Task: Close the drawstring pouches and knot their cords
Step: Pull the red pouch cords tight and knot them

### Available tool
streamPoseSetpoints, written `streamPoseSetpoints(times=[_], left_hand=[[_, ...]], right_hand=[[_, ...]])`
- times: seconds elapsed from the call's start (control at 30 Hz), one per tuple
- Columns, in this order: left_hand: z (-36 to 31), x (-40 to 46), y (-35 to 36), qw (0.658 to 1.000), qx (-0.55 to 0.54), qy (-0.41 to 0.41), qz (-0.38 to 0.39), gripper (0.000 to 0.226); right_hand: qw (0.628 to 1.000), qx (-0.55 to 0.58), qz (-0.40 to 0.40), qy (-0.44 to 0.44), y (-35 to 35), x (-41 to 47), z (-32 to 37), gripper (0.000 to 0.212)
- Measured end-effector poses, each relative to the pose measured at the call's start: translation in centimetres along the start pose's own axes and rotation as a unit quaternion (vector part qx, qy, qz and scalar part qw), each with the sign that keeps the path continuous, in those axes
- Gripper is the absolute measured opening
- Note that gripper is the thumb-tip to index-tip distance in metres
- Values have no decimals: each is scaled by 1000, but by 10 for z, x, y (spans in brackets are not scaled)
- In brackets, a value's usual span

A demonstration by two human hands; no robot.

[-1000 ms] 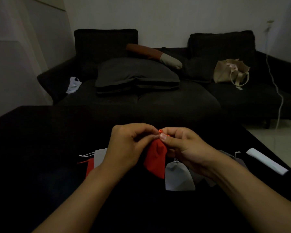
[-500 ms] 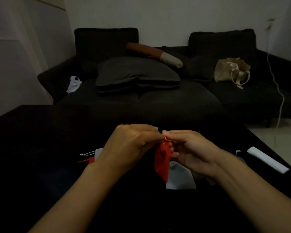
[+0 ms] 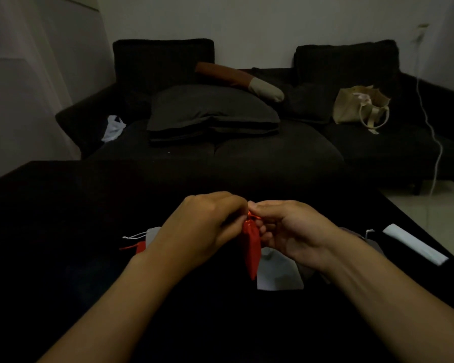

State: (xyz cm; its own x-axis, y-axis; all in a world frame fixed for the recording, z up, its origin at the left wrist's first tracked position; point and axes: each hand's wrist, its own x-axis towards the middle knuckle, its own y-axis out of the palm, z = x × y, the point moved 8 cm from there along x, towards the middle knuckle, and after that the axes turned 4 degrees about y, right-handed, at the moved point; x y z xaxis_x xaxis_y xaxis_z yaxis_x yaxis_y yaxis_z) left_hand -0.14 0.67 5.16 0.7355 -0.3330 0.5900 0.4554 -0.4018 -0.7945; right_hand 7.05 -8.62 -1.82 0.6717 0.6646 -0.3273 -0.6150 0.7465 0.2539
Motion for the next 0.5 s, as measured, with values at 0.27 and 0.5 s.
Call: streamPoseSetpoints(times=[0.27, 0.5], left_hand=[[8, 0, 2, 998, -39, -30, -25, 10], [11, 0, 5, 998, -34, -46, 15, 18]], right_hand=[[1000, 1, -7, -24, -1, -4, 6, 16], [1000, -19, -12, -11, -2, -4, 5, 20]])
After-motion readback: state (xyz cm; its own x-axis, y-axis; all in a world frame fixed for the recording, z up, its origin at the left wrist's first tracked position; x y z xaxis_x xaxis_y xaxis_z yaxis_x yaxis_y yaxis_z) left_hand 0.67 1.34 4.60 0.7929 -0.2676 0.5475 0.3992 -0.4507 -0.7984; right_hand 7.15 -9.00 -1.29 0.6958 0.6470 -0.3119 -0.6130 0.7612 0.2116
